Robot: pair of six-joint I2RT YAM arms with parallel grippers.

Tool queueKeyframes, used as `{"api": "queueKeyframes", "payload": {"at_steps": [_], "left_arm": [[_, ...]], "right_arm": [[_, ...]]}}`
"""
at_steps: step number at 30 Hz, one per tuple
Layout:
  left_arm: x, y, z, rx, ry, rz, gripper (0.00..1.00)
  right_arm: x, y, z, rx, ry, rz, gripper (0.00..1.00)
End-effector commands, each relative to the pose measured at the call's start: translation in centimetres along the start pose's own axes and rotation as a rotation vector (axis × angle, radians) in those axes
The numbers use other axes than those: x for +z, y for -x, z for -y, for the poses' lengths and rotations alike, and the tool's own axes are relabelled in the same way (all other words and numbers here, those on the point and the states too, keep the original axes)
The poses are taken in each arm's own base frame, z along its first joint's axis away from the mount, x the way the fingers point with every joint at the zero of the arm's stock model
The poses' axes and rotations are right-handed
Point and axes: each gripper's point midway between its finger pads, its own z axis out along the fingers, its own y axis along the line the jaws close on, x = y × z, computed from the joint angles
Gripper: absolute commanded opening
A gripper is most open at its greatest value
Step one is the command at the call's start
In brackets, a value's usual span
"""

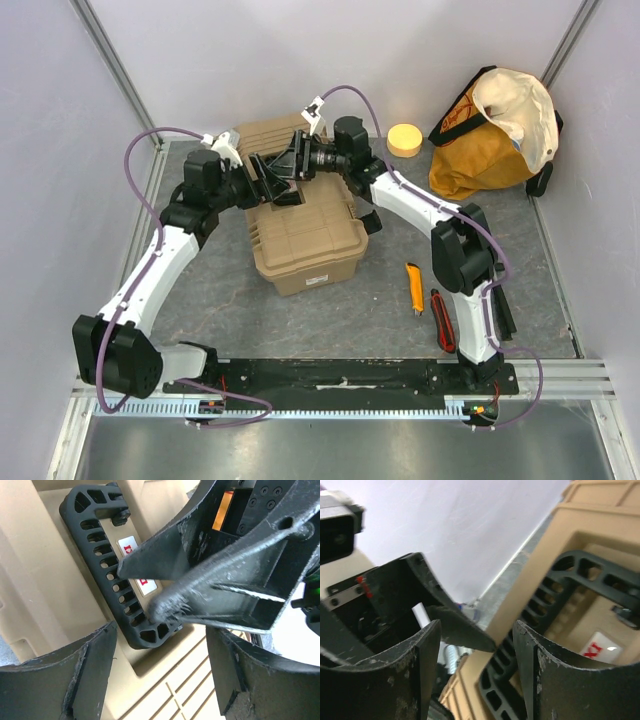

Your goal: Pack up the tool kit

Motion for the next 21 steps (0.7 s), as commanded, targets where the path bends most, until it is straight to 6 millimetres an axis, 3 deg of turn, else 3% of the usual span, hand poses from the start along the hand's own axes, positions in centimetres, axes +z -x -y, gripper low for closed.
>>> {"api": "queueKeyframes", "payload": {"at_steps": [1, 4, 7, 21], "left_arm": [[-0.4, 0.3, -1.2, -0.024, 0.082, 0.029, 0.78], [-1.6, 0.2, -1.4, -0.013, 0.093, 0.056, 0.78], [-2.0, 0.1, -1.3, -0.010, 0.089, 0.060, 0.78], [-4.6, 0.2, -0.7, 0.001, 0.098, 0.107, 0.79]], "right_arm": [[-1.3, 0.4, 3.2, -0.093, -0.283, 0.003, 0.67], [-2.5, 0.9, 4.9, -0.130, -0.423, 0.030, 0.68], [-2.5, 0.7, 5.7, -0.152, -0.493, 0.021, 0.69], [2.7, -4.1, 5.5, -0.203, -0.557, -0.116, 0.71]]}}
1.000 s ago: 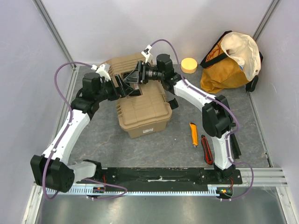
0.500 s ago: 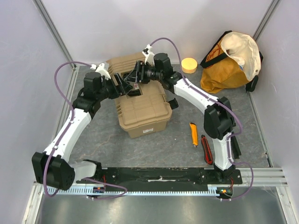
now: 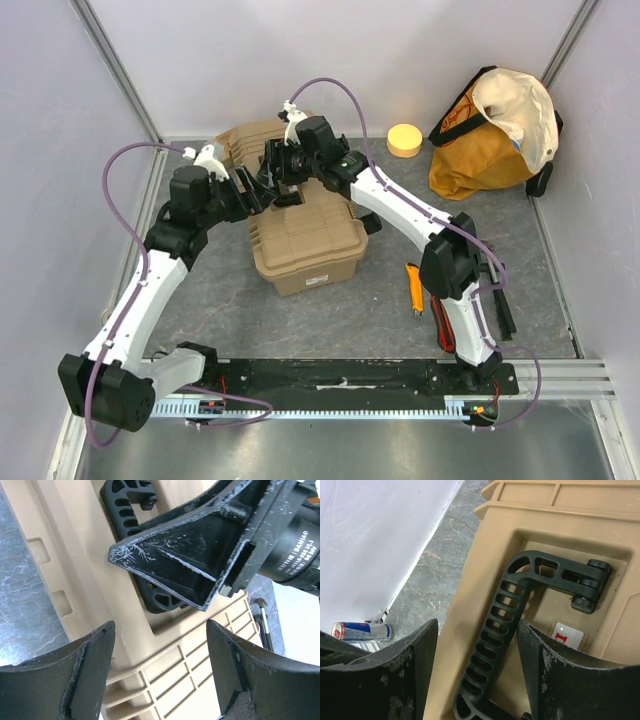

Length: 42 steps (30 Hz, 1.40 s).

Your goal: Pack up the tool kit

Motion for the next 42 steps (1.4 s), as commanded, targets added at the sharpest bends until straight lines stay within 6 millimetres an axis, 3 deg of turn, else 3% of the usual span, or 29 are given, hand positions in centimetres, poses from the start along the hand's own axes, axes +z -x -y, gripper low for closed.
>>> {"api": "queueKeyframes", "payload": {"at_steps": [1, 5, 8, 12, 18, 24, 27, 31, 36, 39, 42], "left_arm": [[-1.0, 0.7, 0.2, -0.001, 0.005, 0.039, 0.79], [-0.8, 0.7, 0.5, -0.006, -0.008, 0.027, 0.80], [-0.5, 0.9, 0.8, -0.014, -0.025, 0.029, 0.80], [0.8, 1.4, 1.3, -0.027, -0.053, 0.031, 0.80], [3.6, 2.1, 1.7, -0.040, -0.077, 0.012, 0.77], [5.7, 2.2, 1.9, -0.098, -0.051, -0.032, 0.67], [6.4, 1.3, 1.6, -0.127, 0.012, -0.075, 0.65], [7.1, 0.3, 1.4, -0.160, 0.042, -0.096, 0.62], [7.9, 0.1, 1.3, -0.171, 0.064, -0.107, 0.50], [7.9, 1.0, 1.0, -0.153, 0.097, -0.079, 0.29], [7.5, 2.5, 0.7, -0.103, 0.159, -0.038, 0.09]], "right_arm": [[1.9, -4.1, 0.2, 0.015, -0.010, -0.124, 0.71], [1.6, -4.1, -2.1, 0.038, 0.112, -0.149, 0.71], [0.3, -3.5, -4.5, 0.091, 0.276, -0.143, 0.71], [-2.3, -0.8, -6.6, 0.162, 0.469, -0.060, 0.72], [-3.2, 0.2, -6.7, 0.192, 0.543, -0.047, 0.72], [-3.3, 1.2, -6.4, 0.213, 0.546, -0.021, 0.72], [-3.3, 2.3, -4.8, 0.215, 0.455, 0.032, 0.72], [-3.7, 4.2, -0.4, 0.195, 0.187, 0.113, 0.73], [-6.5, 5.8, 4.2, 0.139, -0.087, 0.191, 0.73], [-9.2, 6.1, 5.9, 0.107, -0.193, 0.235, 0.74], [-11.7, 5.3, 7.7, 0.075, -0.292, 0.240, 0.75]]}}
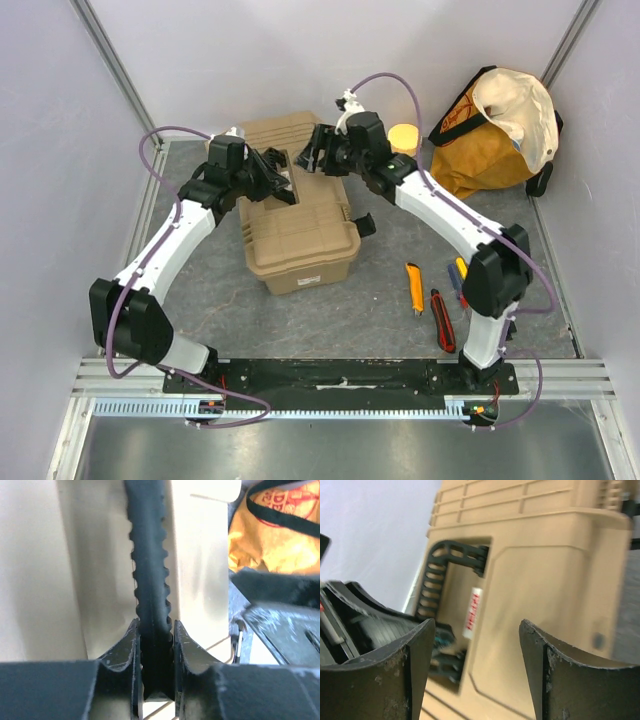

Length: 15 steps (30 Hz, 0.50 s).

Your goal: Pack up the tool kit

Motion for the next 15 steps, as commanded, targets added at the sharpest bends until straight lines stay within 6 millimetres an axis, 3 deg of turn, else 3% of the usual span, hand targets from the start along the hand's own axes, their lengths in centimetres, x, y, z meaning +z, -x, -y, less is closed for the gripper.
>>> {"api": "queueKeyframes", "payload": {"at_steps": [1, 6, 9, 15], "left_arm": [[-0.5, 3.6, 0.9, 0.123, 0.051, 0.114, 0.02], [-1.7, 5.5, 4.2, 0.181, 0.000, 0.147, 0.02], [-3.2, 6.5, 7.2, 0.200, -0.073, 0.166, 0.02], [-7.1, 9.2, 11.5, 0.235, -0.151, 0.247, 0.02]], "right_arm": [[-5.4, 3.3, 3.9, -0.105, -0.233, 0.127, 0.76], [-9.8, 3.0, 7.6, -0.138, -0.376, 0.168, 0.78], [-11.7, 2.2, 9.9, -0.148, -0.451, 0.167, 0.80], [-13.2, -0.2, 13.3, -0.134, -0.515, 0.121, 0.82]]}}
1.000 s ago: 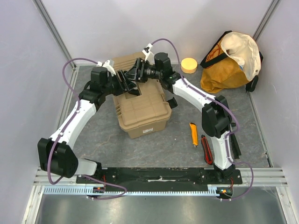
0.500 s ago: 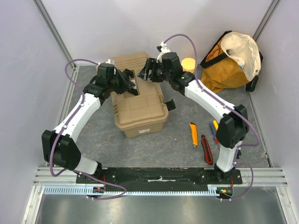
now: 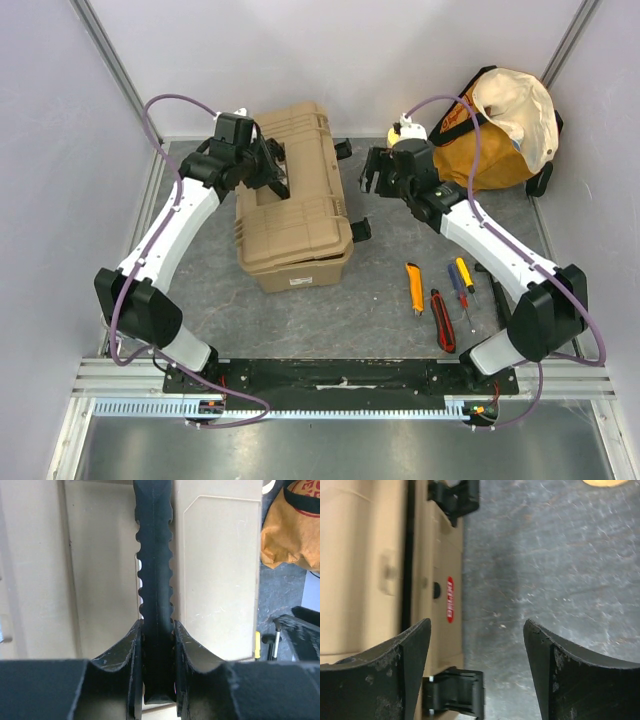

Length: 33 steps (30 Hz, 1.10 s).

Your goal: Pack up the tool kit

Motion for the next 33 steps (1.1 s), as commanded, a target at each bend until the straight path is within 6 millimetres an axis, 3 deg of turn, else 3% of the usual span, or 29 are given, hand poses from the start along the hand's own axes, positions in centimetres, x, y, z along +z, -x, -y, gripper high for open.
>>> {"api": "queueKeyframes", "payload": {"at_steps": [1, 6, 12, 15, 21, 25, 29, 33], "left_arm": [[-8.3, 8.9, 8.7, 0.088, -0.289, 0.312, 0.02], [-11.2, 10.3, 9.5, 0.117, -0.316, 0.371, 0.02], [-13.5, 10.8, 9.9, 0.140, -0.341, 0.405, 0.02], [-14.1, 11.2, 9.0, 0.150, -0.311, 0.436, 0.02], [-15.2, 11.5, 7.9, 0.156, -0.337, 0.434, 0.02], [-15.6, 11.8, 6.4, 0.135, -0.368, 0.411, 0.02], [-15.8, 12.2, 3.9, 0.100, -0.380, 0.394, 0.02], [-15.9, 12.6, 0.9, 0.065, -0.393, 0.383, 0.02]], "right_arm": [[-0.4, -1.0, 2.3, -0.028, -0.048, -0.008, 0.82], [0.2, -3.0, 0.1, -0.057, 0.103, -0.076, 0.81], [-1.1, -1.9, -2.4, -0.051, 0.234, -0.024, 0.78], [-1.3, -1.8, -3.4, -0.077, 0.250, -0.016, 0.78], [-0.3, -4.1, -6.2, -0.173, 0.220, -0.053, 0.78], [1.0, -5.8, -7.0, -0.220, 0.162, -0.089, 0.78], [2.3, -7.0, -6.1, -0.241, 0.054, -0.119, 0.76], [3.3, -8.3, -5.2, -0.258, -0.009, -0.159, 0.66]]}}
